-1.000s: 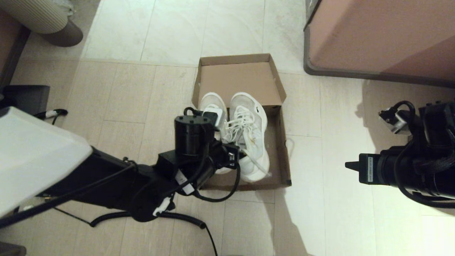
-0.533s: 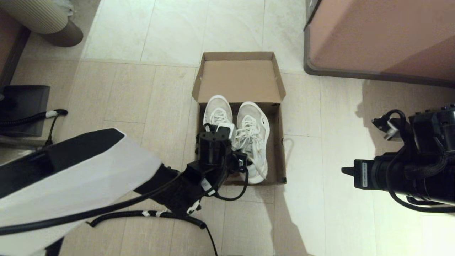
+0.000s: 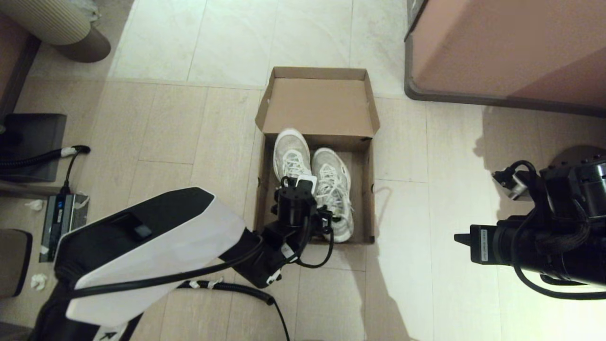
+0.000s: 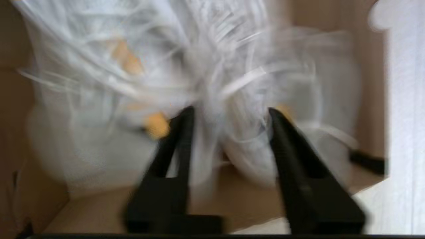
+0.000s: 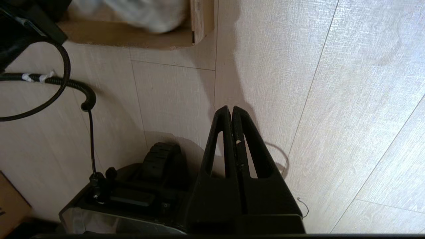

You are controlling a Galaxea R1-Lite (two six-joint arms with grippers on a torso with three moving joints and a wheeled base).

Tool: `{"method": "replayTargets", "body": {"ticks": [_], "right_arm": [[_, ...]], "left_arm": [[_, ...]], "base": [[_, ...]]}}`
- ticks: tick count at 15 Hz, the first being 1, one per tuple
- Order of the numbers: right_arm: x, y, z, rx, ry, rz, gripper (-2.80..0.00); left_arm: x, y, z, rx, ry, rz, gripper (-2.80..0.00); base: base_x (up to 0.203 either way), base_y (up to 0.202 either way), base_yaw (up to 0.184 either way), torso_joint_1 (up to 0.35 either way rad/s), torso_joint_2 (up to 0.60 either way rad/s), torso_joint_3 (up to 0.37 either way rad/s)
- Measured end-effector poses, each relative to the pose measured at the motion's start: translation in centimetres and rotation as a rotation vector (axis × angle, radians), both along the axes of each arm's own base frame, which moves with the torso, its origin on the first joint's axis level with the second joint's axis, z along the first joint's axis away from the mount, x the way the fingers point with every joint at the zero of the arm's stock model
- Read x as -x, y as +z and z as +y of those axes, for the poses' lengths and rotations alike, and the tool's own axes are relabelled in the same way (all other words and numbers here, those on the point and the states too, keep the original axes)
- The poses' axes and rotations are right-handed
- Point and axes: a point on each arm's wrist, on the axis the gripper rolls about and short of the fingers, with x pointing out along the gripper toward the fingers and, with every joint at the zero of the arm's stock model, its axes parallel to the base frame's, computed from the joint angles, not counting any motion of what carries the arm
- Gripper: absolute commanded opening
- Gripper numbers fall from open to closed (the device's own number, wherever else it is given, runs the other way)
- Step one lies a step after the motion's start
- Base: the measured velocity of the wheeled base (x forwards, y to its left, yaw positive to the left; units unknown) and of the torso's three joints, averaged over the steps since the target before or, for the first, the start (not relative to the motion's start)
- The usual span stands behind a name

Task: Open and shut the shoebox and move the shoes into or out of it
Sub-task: Put the shoes into the shoe box, then close the shoe box

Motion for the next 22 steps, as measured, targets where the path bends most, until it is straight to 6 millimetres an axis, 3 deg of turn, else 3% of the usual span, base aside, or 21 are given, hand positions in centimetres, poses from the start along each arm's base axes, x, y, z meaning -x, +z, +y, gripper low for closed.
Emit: {"method": "replayTargets", "body": {"ticks": [5, 7, 10, 12, 14, 16, 18, 19, 21, 22], "right_arm": [[0.3, 0.0, -0.1, 0.001, -0.001, -0.003, -2.8], [0.5, 0.3, -0.2, -0.001, 0.001, -0.017, -2.8], [0.8, 1.1, -0.2, -0.011, 0.004, -0.045, -2.8], [0.9, 1.6, 0.1, -0.02, 0.02, -0.063, -2.8], [0.6, 1.2, 0.4, -0.021, 0.034, -0.043, -2.8], [-0.3, 0.5, 0.9, -0.03, 0.025, -0.01, -2.8], [-1.2, 0.9, 1.4, -0.034, -0.004, -0.022, -2.8], [-1.6, 1.1, 1.5, -0.024, -0.034, -0.037, -2.8], [-1.8, 1.2, 1.6, -0.019, -0.053, -0.044, -2.8], [-1.9, 1.3, 1.6, -0.015, -0.047, -0.047, -2.8]], "left_arm": [[-0.4, -2.0, 0.0, -0.011, 0.018, 0.009, 0.0], [-0.1, -2.0, 0.2, -0.022, 0.036, 0.013, 0.0], [1.9, -0.3, 1.3, -0.039, 0.069, 0.018, 0.0], [3.5, 2.6, 2.9, -0.017, 0.097, -0.009, 0.0], [5.1, 6.5, 5.8, 0.022, 0.119, -0.048, 0.0], [6.5, 9.1, 10.9, 0.034, 0.187, -0.059, 0.0], [7.8, 9.1, 16.3, 0.018, 0.285, -0.029, 0.0], [8.4, 9.0, 18.1, 0.019, 0.311, -0.014, 0.0], [9.1, 9.3, 19.4, 0.029, 0.338, -0.017, 0.0], [9.1, 9.4, 19.6, 0.031, 0.34, -0.02, -2.73]], "base": [[0.0, 0.0, 0.0, 0.0, 0.0, 0.0], [0.0, 0.0, 0.0, 0.0, 0.0, 0.0], [0.0, 0.0, 0.0, 0.0, 0.0, 0.0], [0.0, 0.0, 0.0, 0.0, 0.0, 0.0], [0.0, 0.0, 0.0, 0.0, 0.0, 0.0], [0.0, 0.0, 0.0, 0.0, 0.0, 0.0], [0.0, 0.0, 0.0, 0.0, 0.0, 0.0], [0.0, 0.0, 0.0, 0.0, 0.0, 0.0], [0.0, 0.0, 0.0, 0.0, 0.0, 0.0], [0.0, 0.0, 0.0, 0.0, 0.0, 0.0]]}}
